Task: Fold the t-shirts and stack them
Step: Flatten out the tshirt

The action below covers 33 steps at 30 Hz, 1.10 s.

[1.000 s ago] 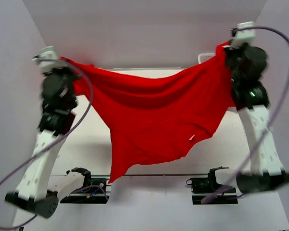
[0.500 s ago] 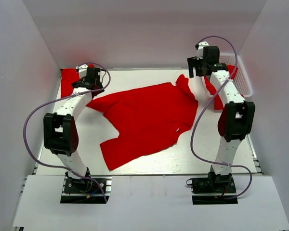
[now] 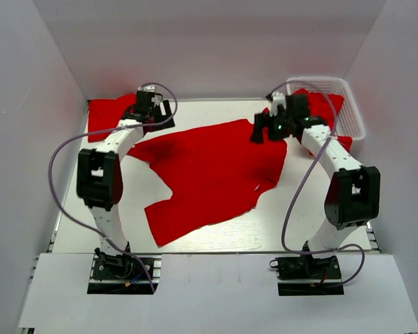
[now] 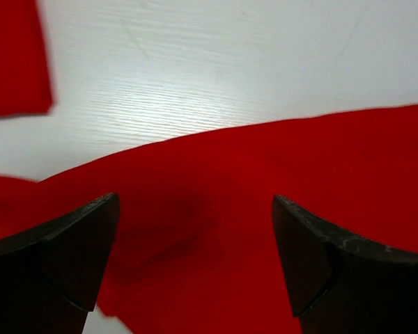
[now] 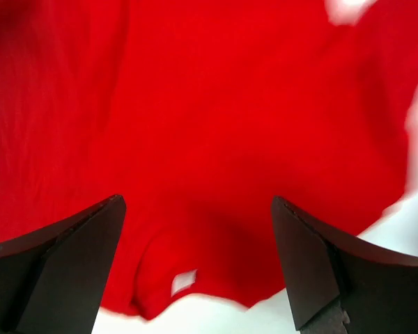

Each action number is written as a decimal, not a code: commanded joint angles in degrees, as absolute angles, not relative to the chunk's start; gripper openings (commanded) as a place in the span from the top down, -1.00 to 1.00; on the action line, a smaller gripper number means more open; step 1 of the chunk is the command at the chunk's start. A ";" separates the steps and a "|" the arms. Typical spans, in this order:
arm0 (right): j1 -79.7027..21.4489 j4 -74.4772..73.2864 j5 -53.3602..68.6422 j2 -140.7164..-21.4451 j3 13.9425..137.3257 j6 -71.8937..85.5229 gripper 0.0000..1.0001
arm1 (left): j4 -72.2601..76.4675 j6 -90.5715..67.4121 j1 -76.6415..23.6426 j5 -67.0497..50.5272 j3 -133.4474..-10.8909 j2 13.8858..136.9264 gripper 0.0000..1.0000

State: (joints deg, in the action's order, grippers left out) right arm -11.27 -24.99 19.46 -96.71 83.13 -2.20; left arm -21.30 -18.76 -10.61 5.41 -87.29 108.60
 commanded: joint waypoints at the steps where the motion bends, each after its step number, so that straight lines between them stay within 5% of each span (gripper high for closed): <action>1: -12.83 -26.11 23.46 -96.77 75.96 2.19 -0.81 | -22.06 -16.96 -10.72 -4.74 -90.78 114.51 -1.00; 10: -13.89 -25.14 18.56 -107.81 72.77 8.76 -0.81 | -21.62 -17.84 -11.25 -5.80 -84.47 117.87 -1.00; 22: -10.64 -35.59 8.17 -130.41 105.66 14.24 -0.81 | -19.86 -26.89 -14.14 -17.21 -64.43 109.08 -1.00; 27: -9.32 -40.16 12.64 -144.90 127.59 13.01 -0.81 | -27.31 -25.86 -18.19 -26.26 -68.02 112.31 -1.00; 33: -8.88 -17.92 18.63 -147.74 129.47 13.53 -0.81 | -35.67 -19.08 -20.13 -26.81 -79.79 114.78 -1.00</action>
